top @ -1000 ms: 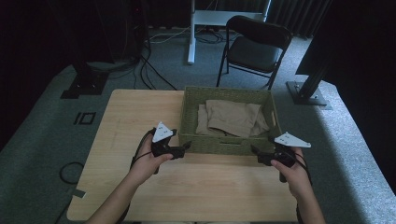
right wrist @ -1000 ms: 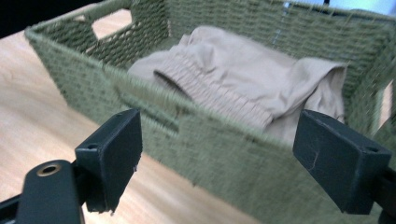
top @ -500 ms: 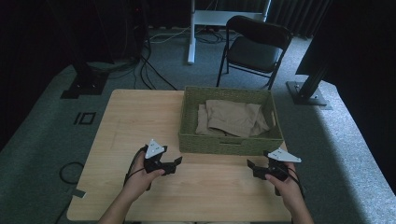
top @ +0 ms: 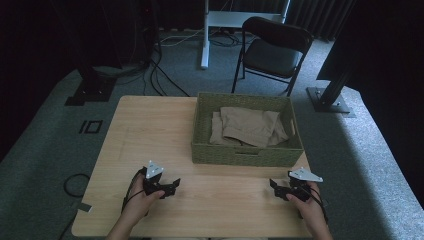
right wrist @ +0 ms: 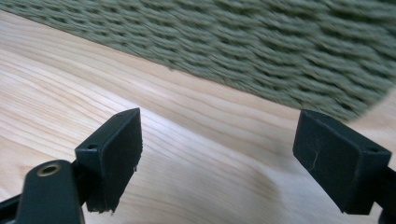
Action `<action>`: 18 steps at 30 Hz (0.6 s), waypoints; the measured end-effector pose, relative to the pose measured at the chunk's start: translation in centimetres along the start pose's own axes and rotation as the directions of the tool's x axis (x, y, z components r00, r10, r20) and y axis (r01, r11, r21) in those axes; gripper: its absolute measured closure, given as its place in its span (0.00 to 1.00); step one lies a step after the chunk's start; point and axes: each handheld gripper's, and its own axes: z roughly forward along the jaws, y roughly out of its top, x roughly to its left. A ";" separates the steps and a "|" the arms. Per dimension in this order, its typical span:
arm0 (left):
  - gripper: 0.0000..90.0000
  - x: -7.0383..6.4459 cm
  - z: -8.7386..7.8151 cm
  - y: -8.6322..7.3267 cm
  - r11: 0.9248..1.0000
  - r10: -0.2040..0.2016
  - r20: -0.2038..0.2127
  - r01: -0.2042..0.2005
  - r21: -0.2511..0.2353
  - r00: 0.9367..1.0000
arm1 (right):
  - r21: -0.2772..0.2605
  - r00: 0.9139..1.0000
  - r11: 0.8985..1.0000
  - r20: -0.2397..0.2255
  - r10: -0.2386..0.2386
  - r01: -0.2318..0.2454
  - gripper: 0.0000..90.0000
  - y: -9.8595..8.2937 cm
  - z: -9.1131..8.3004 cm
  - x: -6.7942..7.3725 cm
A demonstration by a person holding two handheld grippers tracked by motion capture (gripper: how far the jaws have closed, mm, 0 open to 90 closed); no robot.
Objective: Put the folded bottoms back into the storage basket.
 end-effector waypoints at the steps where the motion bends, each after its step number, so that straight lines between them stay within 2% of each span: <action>1: 0.22 0.2 -0.1 -0.3 1.000 -0.009 -0.006 0.009 0.004 1.000 | 0.000 1.000 1.000 0.005 0.010 -0.010 0.17 -0.2 0.0 -0.1; 2: 0.22 0.2 -0.1 -0.3 1.000 -0.009 -0.006 0.009 0.004 1.000 | 0.000 1.000 1.000 0.005 0.010 -0.010 0.17 -0.2 0.0 -0.1; 3: 0.22 0.6 -0.3 -0.7 1.000 -0.013 -0.031 0.013 0.001 0.999 | 0.001 1.000 1.000 0.013 0.016 -0.016 0.17 -0.3 0.0 -0.2; 5: 0.22 1.0 -0.5 -1.0 1.000 -0.022 -0.052 0.023 0.006 0.998 | 0.016 0.999 1.000 0.042 0.014 -0.014 0.17 -0.7 0.0 -0.5; 8: 0.22 1.4 -0.6 -1.4 0.999 -0.039 -0.062 0.040 0.014 0.997 | 0.022 0.998 1.000 0.057 0.022 -0.023 0.17 -0.9 0.0 -0.6; 9: 0.22 1.7 -0.7 -1.7 0.998 -0.056 -0.080 0.057 0.018 0.995 | 0.028 0.997 0.999 0.068 0.028 -0.030 0.17 -1.0 0.0 -0.8; 13: 0.22 2.4 -0.8 -2.3 0.996 -0.078 -0.107 0.083 0.042 0.991 | 0.041 0.995 0.999 0.091 0.030 -0.034 0.17 -1.0 0.0 -0.9; 15: 0.22 2.5 -0.8 -2.5 0.996 -0.076 -0.116 0.080 0.035 0.990 | 0.054 0.995 0.998 0.100 0.028 -0.034 0.17 -1.1 0.0 -0.8; 17: 0.22 2.6 -0.9 -2.6 0.996 -0.078 -0.148 0.083 0.031 0.986 | 0.089 0.993 0.996 0.116 0.011 -0.021 0.17 -1.1 0.1 -0.7; 18: 0.22 2.8 -1.0 -2.8 0.997 -0.065 -0.164 0.070 0.030 0.984 | 0.097 0.994 0.995 0.113 0.002 -0.013 0.17 -1.1 0.1 -0.7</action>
